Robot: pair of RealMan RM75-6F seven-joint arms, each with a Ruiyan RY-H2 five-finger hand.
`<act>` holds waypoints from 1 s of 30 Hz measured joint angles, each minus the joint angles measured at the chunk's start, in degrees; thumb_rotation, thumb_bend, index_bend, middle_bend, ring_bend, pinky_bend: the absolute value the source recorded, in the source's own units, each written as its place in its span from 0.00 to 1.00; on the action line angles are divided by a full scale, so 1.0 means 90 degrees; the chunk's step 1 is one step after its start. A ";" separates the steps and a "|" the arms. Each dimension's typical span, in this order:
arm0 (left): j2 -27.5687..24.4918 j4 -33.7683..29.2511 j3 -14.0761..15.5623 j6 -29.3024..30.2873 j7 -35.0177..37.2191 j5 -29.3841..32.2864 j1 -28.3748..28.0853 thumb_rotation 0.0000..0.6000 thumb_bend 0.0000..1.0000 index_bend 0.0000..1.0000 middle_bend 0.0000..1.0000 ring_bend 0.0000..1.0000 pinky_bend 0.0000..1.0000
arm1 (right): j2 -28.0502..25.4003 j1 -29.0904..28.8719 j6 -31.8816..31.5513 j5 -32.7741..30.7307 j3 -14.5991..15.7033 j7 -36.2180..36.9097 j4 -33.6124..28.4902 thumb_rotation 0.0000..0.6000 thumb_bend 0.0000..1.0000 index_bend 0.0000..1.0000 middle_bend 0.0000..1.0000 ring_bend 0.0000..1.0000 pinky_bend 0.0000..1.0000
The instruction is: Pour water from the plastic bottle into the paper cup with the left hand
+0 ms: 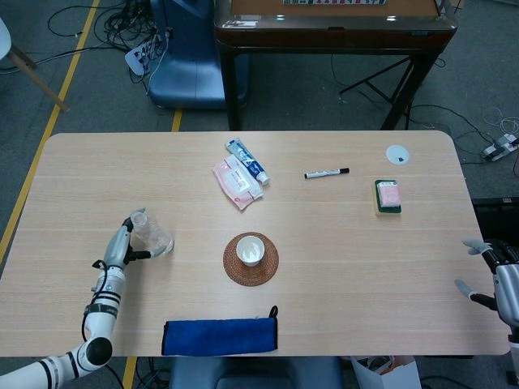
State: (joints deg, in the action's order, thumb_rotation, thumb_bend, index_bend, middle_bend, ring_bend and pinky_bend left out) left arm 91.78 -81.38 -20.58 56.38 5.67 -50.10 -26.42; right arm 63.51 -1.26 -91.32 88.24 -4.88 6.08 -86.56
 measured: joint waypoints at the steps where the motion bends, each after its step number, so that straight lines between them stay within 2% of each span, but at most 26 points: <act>1: -0.0044 -0.0031 0.0037 0.0017 -0.0073 -0.0003 0.0004 1.00 0.08 0.00 0.00 0.00 0.06 | 0.0003 -0.0001 0.0005 -0.0003 0.0000 -0.0010 -0.0002 1.00 0.08 0.31 0.42 0.26 0.41; 14: -0.0629 -0.0249 0.0551 0.0327 -0.0448 -0.0532 0.0228 1.00 0.08 0.00 0.00 0.00 0.06 | 0.0023 -0.0006 0.0021 -0.0011 0.0005 -0.0063 -0.0003 1.00 0.08 0.31 0.42 0.26 0.41; 17: -0.0766 -0.0257 0.0646 0.0439 -0.0427 -0.0785 0.0299 1.00 0.08 0.00 0.03 0.00 0.06 | 0.0032 -0.0009 0.0030 -0.0014 0.0007 -0.0090 -0.0005 1.00 0.08 0.31 0.42 0.26 0.41; 19: -0.0866 -0.0257 0.0723 0.0589 -0.0434 -0.0987 0.0366 1.00 0.08 0.06 0.11 0.01 0.07 | 0.0041 -0.0011 0.0034 -0.0017 0.0007 -0.0112 -0.0005 1.00 0.08 0.31 0.42 0.26 0.41; 21: -0.0927 -0.0261 0.0770 0.0764 -0.0425 -0.1140 0.0440 1.00 0.08 0.19 0.23 0.08 0.12 | 0.0047 -0.0013 0.0039 -0.0020 0.0008 -0.0129 -0.0003 1.00 0.08 0.31 0.42 0.26 0.41; 25: -0.0963 -0.0230 0.0855 0.1391 -0.0387 -0.1443 0.0665 1.00 0.08 0.42 0.47 0.27 0.32 | 0.0050 -0.0021 0.0056 -0.0022 0.0010 -0.0189 -0.0026 1.00 0.08 0.31 0.42 0.26 0.41; 30: -0.0925 0.0168 0.1111 0.2375 -0.0479 -0.2314 0.0949 1.00 0.08 0.57 0.65 0.41 0.37 | 0.0058 -0.0011 0.0017 -0.0006 0.0011 -0.0275 -0.0056 1.00 0.08 0.31 0.42 0.26 0.41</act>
State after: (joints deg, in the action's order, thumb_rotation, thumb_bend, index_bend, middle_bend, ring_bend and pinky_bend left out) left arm 83.46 -79.87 -10.58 77.75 1.36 -70.92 -17.88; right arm 64.03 -1.35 -91.17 88.20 -4.79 3.61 -87.07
